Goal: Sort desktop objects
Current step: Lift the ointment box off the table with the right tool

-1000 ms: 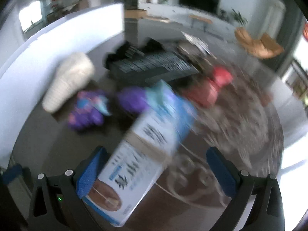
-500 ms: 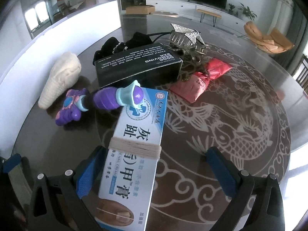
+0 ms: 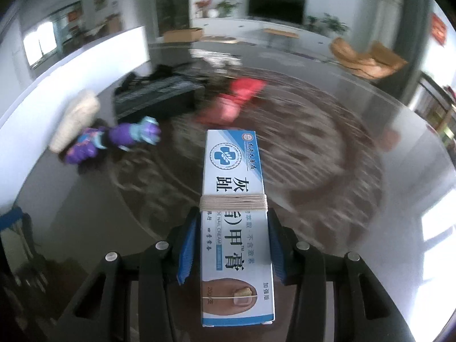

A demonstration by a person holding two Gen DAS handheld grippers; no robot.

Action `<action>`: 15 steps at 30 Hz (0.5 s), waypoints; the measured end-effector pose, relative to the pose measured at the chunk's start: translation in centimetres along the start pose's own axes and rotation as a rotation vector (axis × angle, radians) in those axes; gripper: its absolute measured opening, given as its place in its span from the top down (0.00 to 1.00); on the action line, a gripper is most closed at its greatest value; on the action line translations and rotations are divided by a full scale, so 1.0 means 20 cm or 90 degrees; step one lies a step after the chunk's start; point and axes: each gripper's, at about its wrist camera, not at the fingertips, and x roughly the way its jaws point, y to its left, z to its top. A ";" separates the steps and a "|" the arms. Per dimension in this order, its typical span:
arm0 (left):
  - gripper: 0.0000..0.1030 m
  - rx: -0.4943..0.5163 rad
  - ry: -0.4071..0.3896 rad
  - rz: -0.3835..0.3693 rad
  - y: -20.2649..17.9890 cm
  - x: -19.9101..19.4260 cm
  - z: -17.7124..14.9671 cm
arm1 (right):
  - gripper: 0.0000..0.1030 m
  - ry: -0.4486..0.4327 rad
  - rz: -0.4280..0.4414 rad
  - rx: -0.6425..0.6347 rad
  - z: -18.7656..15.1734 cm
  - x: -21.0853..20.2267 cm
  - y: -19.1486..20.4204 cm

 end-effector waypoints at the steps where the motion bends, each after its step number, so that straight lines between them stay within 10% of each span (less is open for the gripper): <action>1: 0.00 0.000 0.000 0.000 0.00 0.00 0.00 | 0.56 -0.002 -0.009 0.011 -0.03 -0.02 -0.05; 5: 0.00 -0.001 -0.001 0.001 0.00 0.00 0.00 | 0.54 -0.011 -0.023 0.029 -0.10 -0.08 -0.16; 15: 0.00 -0.003 -0.004 0.002 0.00 0.00 -0.01 | 0.10 0.003 0.007 0.028 -0.13 -0.05 -0.18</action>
